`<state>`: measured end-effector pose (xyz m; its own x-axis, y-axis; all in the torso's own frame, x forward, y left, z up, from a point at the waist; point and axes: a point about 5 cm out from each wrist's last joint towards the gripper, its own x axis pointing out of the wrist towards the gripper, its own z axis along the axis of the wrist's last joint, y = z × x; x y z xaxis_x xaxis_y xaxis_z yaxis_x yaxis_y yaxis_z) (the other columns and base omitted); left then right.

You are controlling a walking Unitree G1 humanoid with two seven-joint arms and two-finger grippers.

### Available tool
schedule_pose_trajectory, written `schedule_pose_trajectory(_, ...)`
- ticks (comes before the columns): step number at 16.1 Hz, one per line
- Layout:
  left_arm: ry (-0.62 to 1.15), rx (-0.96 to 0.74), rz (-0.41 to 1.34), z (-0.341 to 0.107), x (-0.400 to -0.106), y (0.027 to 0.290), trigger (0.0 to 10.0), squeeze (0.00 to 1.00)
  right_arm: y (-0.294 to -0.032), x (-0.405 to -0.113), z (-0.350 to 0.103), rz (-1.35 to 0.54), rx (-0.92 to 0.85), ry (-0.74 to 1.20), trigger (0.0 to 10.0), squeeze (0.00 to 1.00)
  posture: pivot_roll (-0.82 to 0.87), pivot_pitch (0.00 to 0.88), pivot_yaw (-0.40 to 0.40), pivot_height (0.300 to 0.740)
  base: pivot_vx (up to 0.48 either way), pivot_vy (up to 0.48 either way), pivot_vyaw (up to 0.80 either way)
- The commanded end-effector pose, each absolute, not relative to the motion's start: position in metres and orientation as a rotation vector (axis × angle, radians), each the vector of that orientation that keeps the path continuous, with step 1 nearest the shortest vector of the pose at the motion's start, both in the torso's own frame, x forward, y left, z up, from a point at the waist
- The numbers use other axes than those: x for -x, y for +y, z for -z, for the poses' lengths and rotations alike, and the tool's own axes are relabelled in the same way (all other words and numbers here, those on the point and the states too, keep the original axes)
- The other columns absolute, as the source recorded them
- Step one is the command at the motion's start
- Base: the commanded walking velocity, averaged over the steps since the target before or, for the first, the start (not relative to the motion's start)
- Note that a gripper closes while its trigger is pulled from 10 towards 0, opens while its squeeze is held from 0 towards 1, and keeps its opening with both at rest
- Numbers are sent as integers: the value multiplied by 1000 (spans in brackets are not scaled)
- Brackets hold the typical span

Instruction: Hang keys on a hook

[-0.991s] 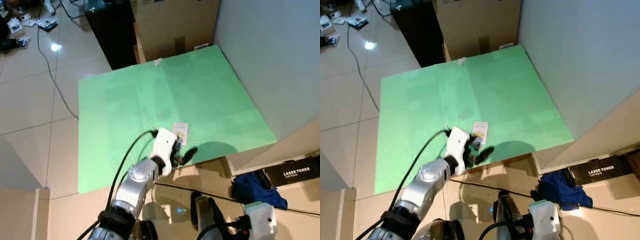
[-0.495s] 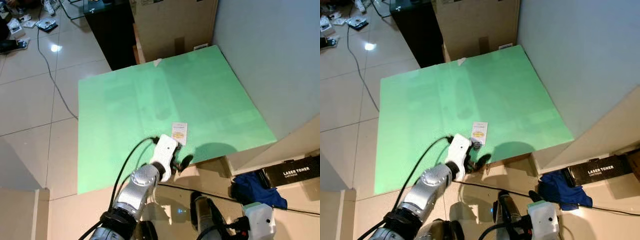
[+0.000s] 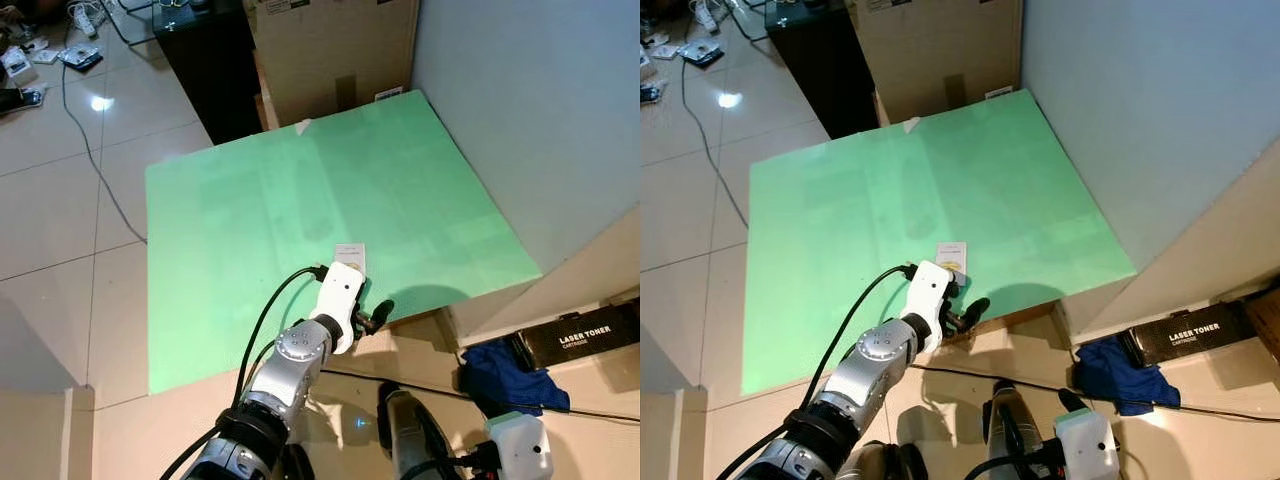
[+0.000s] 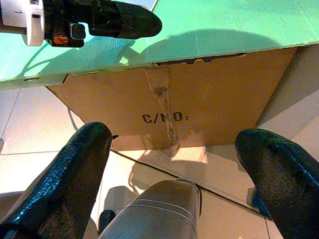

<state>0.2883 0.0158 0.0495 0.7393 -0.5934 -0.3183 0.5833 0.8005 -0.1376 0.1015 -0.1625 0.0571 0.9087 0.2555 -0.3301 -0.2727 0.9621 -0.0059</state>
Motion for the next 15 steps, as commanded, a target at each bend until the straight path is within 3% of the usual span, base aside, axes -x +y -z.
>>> schedule_pose_trajectory(1,441,117,640,-37,-274,4,10000,0,-159,-96,-56,-285,48,346,10000,1000,-371,263,140,717,0,0,0)
schedule_pose_trajectory(8,391,-12,642,-40,-278,-6,10000,0,-158,-93,-56,-278,44,353,10000,1000,-380,278,144,717,0,0,0)
schedule_pose_trajectory(10,389,-37,620,-39,-279,-8,9255,0,-158,-92,-56,-275,44,358,10000,1000,-383,280,144,717,0,0,0)
schedule_pose_trajectory(11,400,-37,605,-37,-279,-8,7686,0,-158,-91,-57,-275,45,359,10000,1000,-384,282,143,717,0,0,0)
schedule_pose_trajectory(12,421,-37,576,-34,-280,-8,2863,0,-158,-91,-56,-274,45,361,10000,1000,-385,283,142,717,0,0,0)
schedule_pose_trajectory(13,431,-30,569,-33,-280,-10,0,0,-157,-91,-56,-275,45,363,10000,1000,-387,284,142,717,0,0,0)
schedule_pose_trajectory(15,439,-6,552,-34,-281,-14,0,0,-155,-90,-54,-275,44,367,10000,1000,-392,285,141,717,0,0,0)
